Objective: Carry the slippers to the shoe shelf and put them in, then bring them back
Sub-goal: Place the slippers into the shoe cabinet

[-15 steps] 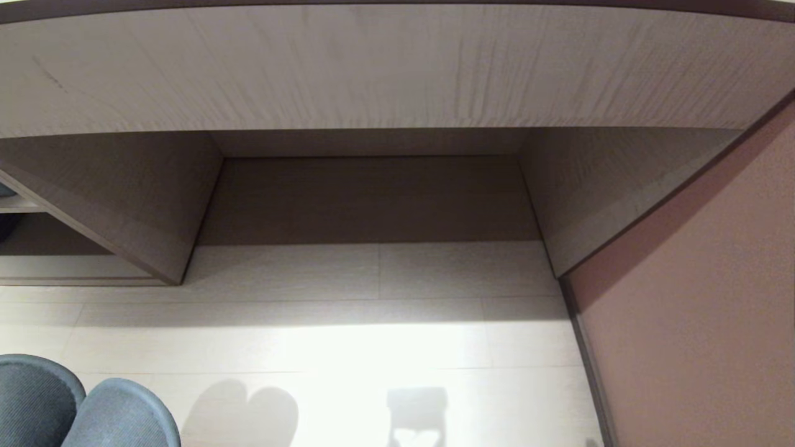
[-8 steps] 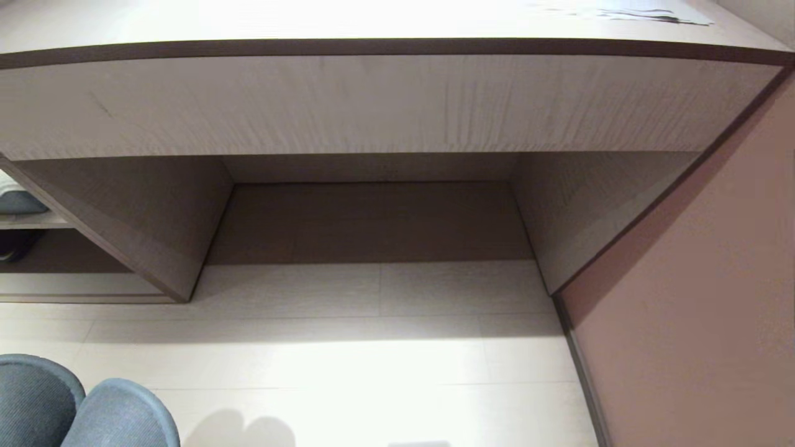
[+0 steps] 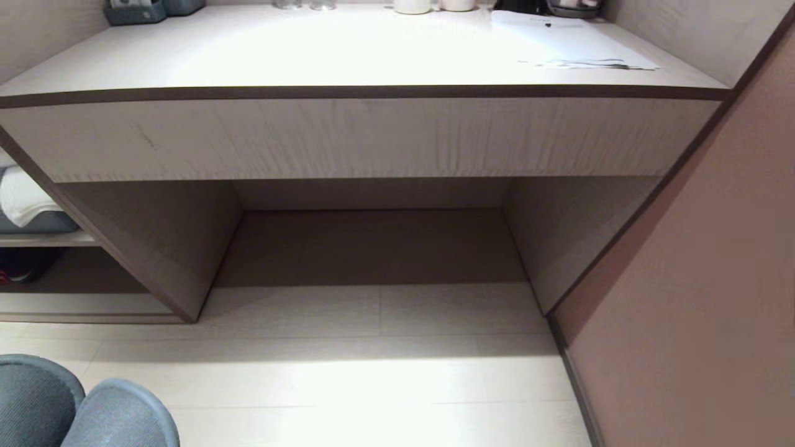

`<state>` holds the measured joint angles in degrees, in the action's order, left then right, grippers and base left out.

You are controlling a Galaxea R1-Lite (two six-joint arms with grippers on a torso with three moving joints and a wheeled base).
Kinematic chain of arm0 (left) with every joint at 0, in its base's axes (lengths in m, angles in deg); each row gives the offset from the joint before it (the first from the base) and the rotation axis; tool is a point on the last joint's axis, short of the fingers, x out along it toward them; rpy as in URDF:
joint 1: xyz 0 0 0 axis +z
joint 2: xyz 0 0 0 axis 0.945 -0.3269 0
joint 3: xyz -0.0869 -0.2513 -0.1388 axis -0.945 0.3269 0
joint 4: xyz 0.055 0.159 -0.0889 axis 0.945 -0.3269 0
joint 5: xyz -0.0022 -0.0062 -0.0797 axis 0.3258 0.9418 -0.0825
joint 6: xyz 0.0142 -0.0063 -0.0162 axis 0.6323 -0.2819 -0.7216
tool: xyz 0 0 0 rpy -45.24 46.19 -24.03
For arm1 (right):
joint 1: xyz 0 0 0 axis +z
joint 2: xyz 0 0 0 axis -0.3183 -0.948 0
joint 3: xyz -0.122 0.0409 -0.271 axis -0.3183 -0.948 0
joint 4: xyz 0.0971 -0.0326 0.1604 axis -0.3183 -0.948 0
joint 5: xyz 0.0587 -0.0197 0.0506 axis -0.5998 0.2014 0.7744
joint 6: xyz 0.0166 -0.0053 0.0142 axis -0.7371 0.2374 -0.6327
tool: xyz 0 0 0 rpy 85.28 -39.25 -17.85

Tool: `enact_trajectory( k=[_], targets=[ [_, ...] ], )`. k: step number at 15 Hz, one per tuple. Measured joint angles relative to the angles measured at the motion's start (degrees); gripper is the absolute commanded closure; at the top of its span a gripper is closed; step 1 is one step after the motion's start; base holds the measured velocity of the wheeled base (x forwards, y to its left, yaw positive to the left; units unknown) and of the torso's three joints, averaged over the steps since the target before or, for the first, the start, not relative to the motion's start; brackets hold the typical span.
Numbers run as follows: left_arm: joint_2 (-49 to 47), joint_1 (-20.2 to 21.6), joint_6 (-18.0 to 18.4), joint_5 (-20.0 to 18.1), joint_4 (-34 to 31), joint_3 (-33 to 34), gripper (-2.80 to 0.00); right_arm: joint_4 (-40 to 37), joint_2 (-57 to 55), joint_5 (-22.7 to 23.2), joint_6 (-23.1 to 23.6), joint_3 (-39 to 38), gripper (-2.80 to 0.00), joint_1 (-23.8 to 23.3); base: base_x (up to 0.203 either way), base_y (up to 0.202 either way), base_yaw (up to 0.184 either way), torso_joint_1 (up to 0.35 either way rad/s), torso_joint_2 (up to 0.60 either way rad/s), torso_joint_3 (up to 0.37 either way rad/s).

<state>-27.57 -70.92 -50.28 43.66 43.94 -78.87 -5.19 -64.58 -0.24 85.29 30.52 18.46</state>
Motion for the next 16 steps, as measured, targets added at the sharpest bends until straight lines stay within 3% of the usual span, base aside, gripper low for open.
enact_trajectory(
  k=[16],
  targets=[
    [0.0,0.0,0.01,0.02,0.0,0.02,0.0,0.02,0.0,0.02,0.0,0.0,0.0,0.02,0.0,0.0,0.0,0.001,0.0,0.204]
  ],
)
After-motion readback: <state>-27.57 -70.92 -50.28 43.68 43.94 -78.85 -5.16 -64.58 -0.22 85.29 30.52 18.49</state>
